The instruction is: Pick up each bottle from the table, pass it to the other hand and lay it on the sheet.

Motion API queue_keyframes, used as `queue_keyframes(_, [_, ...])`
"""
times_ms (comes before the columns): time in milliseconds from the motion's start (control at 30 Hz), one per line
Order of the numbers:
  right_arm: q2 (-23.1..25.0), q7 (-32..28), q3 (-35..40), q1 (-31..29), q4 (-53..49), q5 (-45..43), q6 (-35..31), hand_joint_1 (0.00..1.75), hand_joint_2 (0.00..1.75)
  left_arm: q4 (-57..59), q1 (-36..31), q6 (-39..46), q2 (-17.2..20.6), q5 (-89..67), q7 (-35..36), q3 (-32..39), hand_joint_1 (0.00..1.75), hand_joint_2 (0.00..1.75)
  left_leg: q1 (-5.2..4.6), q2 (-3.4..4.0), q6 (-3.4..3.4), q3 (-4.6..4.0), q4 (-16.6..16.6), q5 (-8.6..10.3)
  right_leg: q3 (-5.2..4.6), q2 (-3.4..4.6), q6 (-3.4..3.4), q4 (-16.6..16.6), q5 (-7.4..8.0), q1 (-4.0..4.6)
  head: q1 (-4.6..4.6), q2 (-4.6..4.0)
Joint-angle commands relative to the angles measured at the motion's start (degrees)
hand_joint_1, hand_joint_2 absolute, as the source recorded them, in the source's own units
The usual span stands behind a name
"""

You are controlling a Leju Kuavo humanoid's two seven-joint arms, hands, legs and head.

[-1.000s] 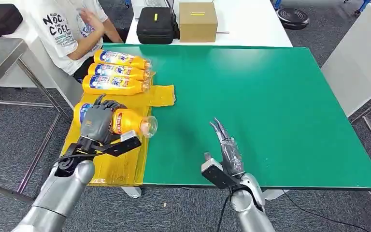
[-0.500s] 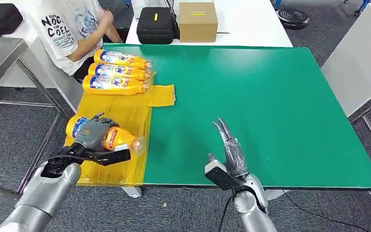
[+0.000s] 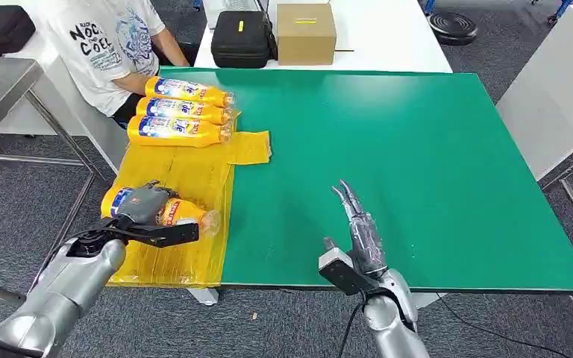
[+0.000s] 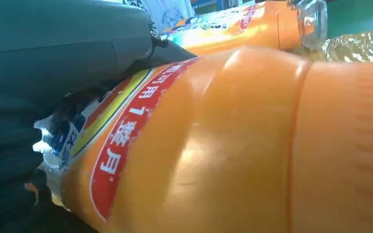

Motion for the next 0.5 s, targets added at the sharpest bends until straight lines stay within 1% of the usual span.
queue_keyframes(33, [-0.74,0.32,-1.11,-0.44,0.53,0.14,0.48,0.00,0.00,10.33,-3.40,1.89,-3.30,-1.09,1.85,-2.62,1.75,1.75,0.04,-0.04,-0.07,0.13,-0.02,-0.03,0.16,-0.07,-0.06,-0.03,-0.05,0.04,0.00,0.00])
queue_keyframes(67, [-0.74,0.33,-1.12,-0.49,0.52,0.14,0.49,0.00,0.00,10.36,-3.26,2.00,-3.40,-1.13,1.89,-2.66,1.75,1.75,0.09,-0.06,-0.12,0.23,0.01,-0.09,0.29,-0.11,-0.11,-0.04,-0.10,0.10,0.00,0.00])
queue_keyframes(233, [-0.92,0.75,-1.03,-1.89,1.47,0.19,0.95,0.00,0.00,11.02,-2.77,3.23,-4.34,-2.26,3.70,-2.60,1.75,1.75,0.03,-0.01,-0.07,0.16,-0.02,-0.04,0.17,-0.04,-0.07,-0.03,-0.05,0.04,0.00,0.00])
queue_keyframes(367, [-0.97,0.76,-0.87,-2.68,2.69,0.18,1.13,0.00,0.00,11.99,-2.89,2.69,-4.57,-2.55,3.87,-2.40,1.75,1.75,0.10,0.02,-0.13,0.29,0.03,-0.13,0.33,-0.04,-0.13,-0.03,-0.11,0.12,0.00,0.00])
queue_keyframes(500, [-0.95,0.76,-0.76,-3.07,3.40,0.01,1.27,0.00,0.00,12.73,-2.54,2.60,-4.46,-3.12,4.22,-2.43,1.75,1.75,0.05,0.06,-0.09,0.23,-0.04,-0.05,0.25,0.02,-0.08,-0.06,-0.02,0.05,0.00,0.00])
